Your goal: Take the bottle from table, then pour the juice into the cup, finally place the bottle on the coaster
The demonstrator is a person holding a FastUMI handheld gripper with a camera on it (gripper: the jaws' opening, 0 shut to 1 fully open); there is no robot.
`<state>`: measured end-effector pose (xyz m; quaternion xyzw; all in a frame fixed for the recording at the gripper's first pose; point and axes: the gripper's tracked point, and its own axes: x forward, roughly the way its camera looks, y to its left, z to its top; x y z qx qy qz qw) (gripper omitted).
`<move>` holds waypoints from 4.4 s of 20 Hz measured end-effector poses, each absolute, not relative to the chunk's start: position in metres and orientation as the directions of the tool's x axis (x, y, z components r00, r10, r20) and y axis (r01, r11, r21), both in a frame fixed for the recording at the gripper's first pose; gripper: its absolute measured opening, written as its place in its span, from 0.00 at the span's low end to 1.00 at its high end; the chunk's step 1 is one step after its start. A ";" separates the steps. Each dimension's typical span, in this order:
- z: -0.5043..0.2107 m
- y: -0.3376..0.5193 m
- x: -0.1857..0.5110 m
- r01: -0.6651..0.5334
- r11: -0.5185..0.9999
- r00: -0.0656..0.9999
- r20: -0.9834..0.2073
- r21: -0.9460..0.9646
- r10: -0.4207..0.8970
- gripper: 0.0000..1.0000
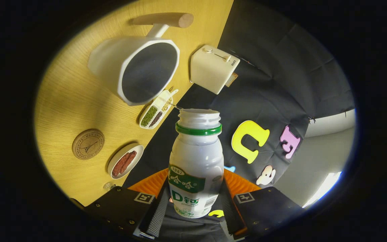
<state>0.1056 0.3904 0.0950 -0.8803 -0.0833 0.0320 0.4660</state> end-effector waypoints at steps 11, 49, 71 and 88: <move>0.061 0.382 0.114 0.013 -0.435 0.986 -0.062 -0.900 0.157 0.72; 0.043 0.293 0.122 -0.314 0.933 0.942 -0.178 -0.175 0.283 0.70; 0.019 0.296 0.144 -0.280 0.954 0.948 -0.190 -0.105 0.257 0.70; -0.010 0.295 0.157 -0.290 0.954 0.939 -0.216 -0.081 0.267 0.70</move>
